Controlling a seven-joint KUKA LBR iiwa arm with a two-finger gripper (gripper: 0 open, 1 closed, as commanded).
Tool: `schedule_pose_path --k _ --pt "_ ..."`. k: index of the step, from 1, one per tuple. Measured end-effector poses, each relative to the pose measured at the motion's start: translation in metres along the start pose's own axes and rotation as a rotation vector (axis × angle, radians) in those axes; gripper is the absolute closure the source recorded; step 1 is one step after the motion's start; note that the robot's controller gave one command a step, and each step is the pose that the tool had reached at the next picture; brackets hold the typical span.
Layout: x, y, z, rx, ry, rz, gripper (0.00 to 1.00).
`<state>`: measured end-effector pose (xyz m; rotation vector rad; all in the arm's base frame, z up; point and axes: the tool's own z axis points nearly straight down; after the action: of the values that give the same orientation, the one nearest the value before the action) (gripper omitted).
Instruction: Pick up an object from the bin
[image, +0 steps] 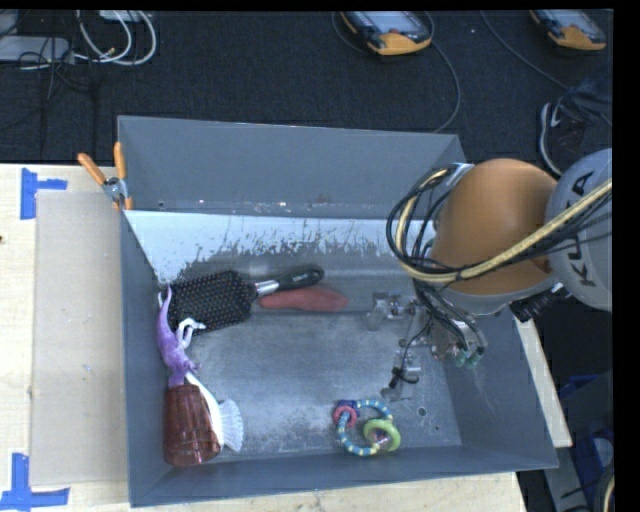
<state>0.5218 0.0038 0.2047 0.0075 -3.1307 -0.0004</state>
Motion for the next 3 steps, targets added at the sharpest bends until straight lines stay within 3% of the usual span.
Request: schedule_pose_path --k 1,2,3 --pt "-0.002 0.000 -0.004 0.000 -0.009 0.000 0.00" --pt "0.016 -0.004 0.044 0.000 -0.007 -0.116 0.00" --pt "0.039 -0.009 0.055 0.001 -0.004 -0.527 0.00"
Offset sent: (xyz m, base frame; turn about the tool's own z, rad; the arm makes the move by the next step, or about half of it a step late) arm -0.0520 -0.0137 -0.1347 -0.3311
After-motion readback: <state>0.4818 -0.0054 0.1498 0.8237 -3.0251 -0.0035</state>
